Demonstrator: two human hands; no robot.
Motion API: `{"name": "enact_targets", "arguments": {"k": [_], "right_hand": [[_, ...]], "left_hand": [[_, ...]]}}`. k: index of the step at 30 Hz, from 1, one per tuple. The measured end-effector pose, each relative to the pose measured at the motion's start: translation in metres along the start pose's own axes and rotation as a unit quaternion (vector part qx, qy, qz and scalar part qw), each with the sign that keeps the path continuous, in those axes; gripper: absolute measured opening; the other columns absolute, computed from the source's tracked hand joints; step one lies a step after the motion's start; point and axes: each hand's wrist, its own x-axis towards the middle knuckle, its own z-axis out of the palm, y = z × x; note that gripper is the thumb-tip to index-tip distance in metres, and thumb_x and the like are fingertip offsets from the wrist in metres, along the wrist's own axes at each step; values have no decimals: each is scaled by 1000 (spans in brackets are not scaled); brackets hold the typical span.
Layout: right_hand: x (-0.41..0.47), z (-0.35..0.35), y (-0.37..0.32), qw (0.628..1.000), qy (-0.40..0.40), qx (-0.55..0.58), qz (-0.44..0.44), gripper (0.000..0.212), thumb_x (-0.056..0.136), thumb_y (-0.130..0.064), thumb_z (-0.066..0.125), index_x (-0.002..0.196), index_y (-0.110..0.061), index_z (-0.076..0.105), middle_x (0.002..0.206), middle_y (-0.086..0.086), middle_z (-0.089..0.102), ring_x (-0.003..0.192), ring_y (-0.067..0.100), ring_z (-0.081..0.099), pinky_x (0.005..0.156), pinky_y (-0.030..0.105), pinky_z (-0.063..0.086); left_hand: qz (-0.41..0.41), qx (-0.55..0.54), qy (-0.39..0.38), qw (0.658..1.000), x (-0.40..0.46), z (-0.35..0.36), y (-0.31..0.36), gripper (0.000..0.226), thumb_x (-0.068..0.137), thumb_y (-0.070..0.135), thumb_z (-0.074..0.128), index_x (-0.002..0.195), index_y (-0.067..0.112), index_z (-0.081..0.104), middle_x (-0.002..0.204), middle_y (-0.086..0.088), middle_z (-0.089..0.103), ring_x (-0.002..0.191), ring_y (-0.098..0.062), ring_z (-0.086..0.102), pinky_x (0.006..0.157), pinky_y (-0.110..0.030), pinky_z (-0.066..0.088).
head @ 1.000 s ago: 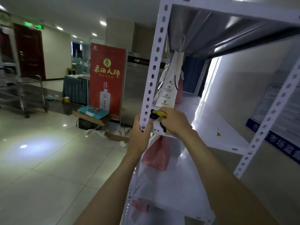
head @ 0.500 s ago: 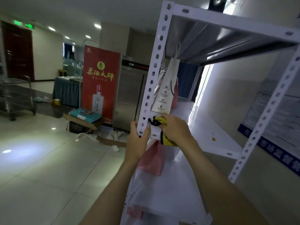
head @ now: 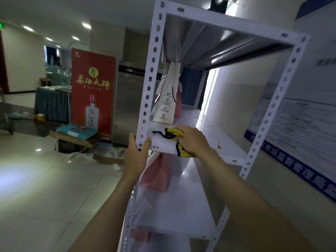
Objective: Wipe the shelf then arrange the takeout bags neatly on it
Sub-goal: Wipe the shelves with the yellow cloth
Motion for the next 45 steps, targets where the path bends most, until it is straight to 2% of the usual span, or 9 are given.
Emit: {"name": "enact_targets", "arguments": {"k": [4,10,15,20,29,35,39,42,45], "right_hand": [[-13,-20,34,999,38,-1,20,27,98,-25,59,122,-36,68,113,3,74,98,28,67,81,34,53],[10,-75,64,984,169,40,37,28,101,-28,59,128,-33,67,113,2,72,93,27,66,82,37,54],[14,-71,102,982,139,12,126,19,100,-28,58,110,-21,71,103,7,72,87,29,65,79,40,56],[5,-36,125,978,76,-57,184,21,98,-22,52,113,-20,67,92,7,66,80,29,61,68,34,48],[22,-8,37,994,24,-34,99,21,93,-32,57,109,-26,69,115,4,70,99,28,62,68,28,38],[26,21,-38,999,10,39,33,34,88,-41,68,121,-30,70,115,7,72,103,31,66,89,40,55],[24,11,-21,998,0,61,33,37,87,-35,73,124,-34,70,112,3,74,99,26,68,85,36,56],[20,0,12,997,0,36,69,19,88,-34,71,107,-33,71,98,-1,72,88,22,64,64,27,45],[12,-17,60,992,19,-28,124,15,89,-39,64,100,-30,66,100,0,70,89,25,64,64,28,39]], "left_hand": [[2,-2,17,1000,-3,3,4,25,100,42,59,112,21,51,90,7,67,71,2,64,65,-26,50],[-4,0,35,999,-4,6,4,23,100,44,58,111,24,51,87,8,67,70,-1,64,65,-25,49],[3,11,40,999,-3,5,2,22,99,44,59,108,27,50,88,6,67,73,0,64,66,-27,51],[5,6,49,999,1,8,-6,26,98,46,61,113,26,51,94,10,68,80,0,66,69,-24,53],[6,-13,56,998,0,10,-2,31,97,44,62,112,19,52,91,6,67,72,4,61,64,-14,50],[-2,-14,25,1000,0,3,3,29,99,42,61,112,18,52,90,6,66,74,3,63,68,-21,46],[-6,-3,11,1000,1,0,4,29,99,42,62,114,19,52,97,5,68,78,2,65,64,-14,48],[-9,-8,16,1000,0,1,1,29,98,42,62,114,20,52,98,5,69,80,2,65,66,-14,48],[-11,-11,22,1000,0,2,-1,30,98,45,61,113,21,51,97,5,69,80,-2,66,68,-20,48]]}}
